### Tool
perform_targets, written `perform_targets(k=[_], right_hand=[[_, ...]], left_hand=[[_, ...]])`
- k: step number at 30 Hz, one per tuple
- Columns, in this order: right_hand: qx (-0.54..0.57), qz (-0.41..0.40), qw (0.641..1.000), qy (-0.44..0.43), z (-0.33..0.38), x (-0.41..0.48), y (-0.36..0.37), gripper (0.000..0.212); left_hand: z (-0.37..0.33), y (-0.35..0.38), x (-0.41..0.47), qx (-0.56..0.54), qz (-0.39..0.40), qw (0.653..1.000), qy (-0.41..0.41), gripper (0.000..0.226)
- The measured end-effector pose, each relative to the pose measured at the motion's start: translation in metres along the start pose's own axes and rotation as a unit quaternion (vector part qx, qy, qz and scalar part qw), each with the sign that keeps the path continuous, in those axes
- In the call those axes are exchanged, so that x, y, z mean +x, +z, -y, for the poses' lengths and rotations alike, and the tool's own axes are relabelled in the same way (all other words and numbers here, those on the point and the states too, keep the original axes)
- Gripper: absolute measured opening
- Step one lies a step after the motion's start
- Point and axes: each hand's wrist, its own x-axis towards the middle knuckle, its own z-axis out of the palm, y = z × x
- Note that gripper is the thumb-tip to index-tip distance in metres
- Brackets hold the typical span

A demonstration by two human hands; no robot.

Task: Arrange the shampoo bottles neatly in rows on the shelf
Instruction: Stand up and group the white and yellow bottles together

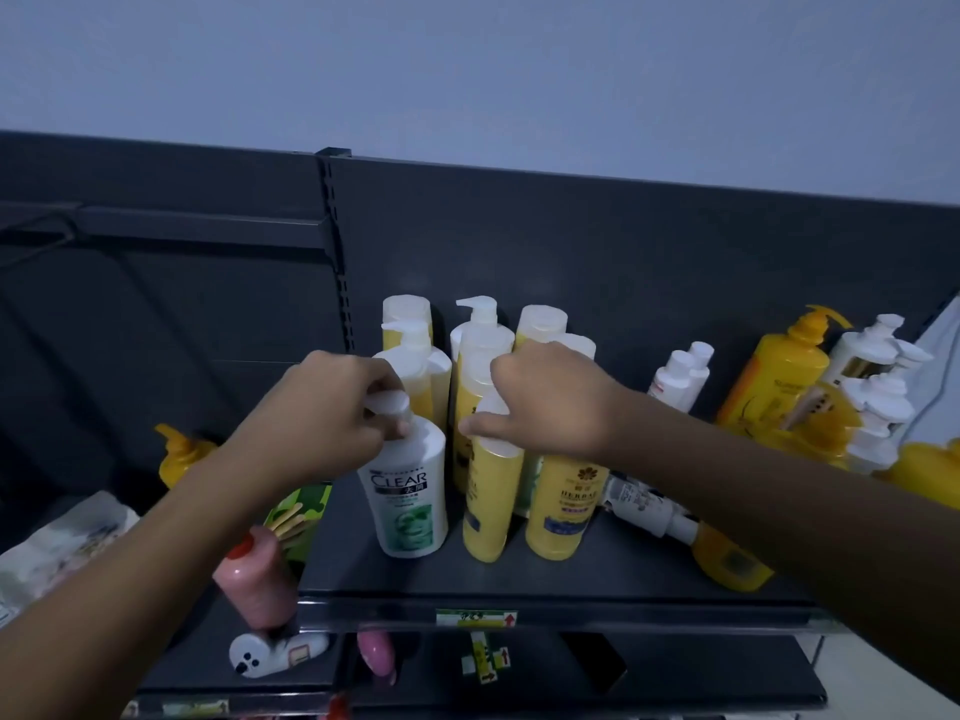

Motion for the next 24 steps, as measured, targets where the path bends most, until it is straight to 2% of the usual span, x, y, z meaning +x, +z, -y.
perform_targets(k=[5, 8, 15, 18, 22, 24], right_hand=[[0.045, -0.025, 0.999, -0.013, 0.014, 0.01, 0.004, 0.053], [0.082, -0.035, 0.995, -0.037, 0.017, 0.023, 0.006, 0.038], [0.177, -0.022, 0.977, -0.119, 0.039, 0.052, 0.002, 0.037], [0.189, -0.014, 0.975, -0.118, 0.04, 0.057, 0.005, 0.034], [0.219, -0.002, 0.971, -0.094, 0.025, 0.04, -0.009, 0.046], [0.188, -0.016, 0.979, -0.072, 0.004, 0.022, -0.022, 0.04]], left_hand=[[0.004, -0.017, -0.017, -0.02, -0.009, 1.0, 0.006, 0.017], [-0.001, -0.033, -0.026, -0.018, -0.012, 1.0, 0.018, 0.019], [-0.015, -0.058, -0.047, -0.032, -0.029, 0.999, 0.022, 0.02], [-0.02, -0.062, -0.052, -0.044, -0.028, 0.998, 0.02, 0.021], [-0.033, -0.061, -0.053, -0.044, -0.026, 0.998, 0.034, 0.024], [-0.036, -0.061, -0.053, -0.047, -0.029, 0.998, 0.037, 0.024]])
